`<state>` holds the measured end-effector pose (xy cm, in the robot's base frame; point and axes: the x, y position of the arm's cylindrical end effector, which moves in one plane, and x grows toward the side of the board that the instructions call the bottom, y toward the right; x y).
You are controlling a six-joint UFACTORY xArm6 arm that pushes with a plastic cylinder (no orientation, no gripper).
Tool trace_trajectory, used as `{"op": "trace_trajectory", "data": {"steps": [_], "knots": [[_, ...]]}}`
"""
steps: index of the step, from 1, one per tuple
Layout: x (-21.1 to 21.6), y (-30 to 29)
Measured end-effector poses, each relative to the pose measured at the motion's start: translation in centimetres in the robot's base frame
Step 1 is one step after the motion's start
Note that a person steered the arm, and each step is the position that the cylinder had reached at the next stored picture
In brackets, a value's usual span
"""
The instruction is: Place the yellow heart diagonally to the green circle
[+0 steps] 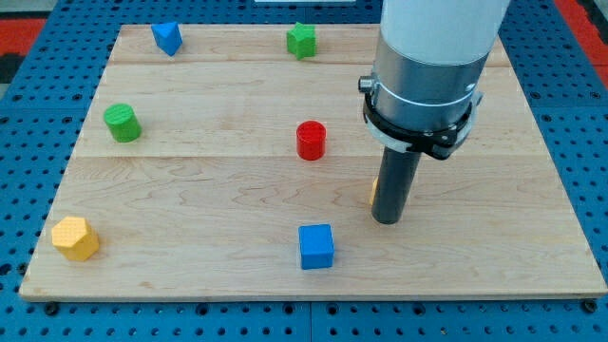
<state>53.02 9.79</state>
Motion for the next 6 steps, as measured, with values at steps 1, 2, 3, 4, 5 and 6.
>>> {"op": "trace_trajectory", "data": {"steps": [1,2,3,4,5,6], "knots": [[-0.7,9.8],[-3.8,11.2],[-3.6,5.1],[-2.6,-1.6],[-2.6,-4.7],[-2.6,-4.4]]}}
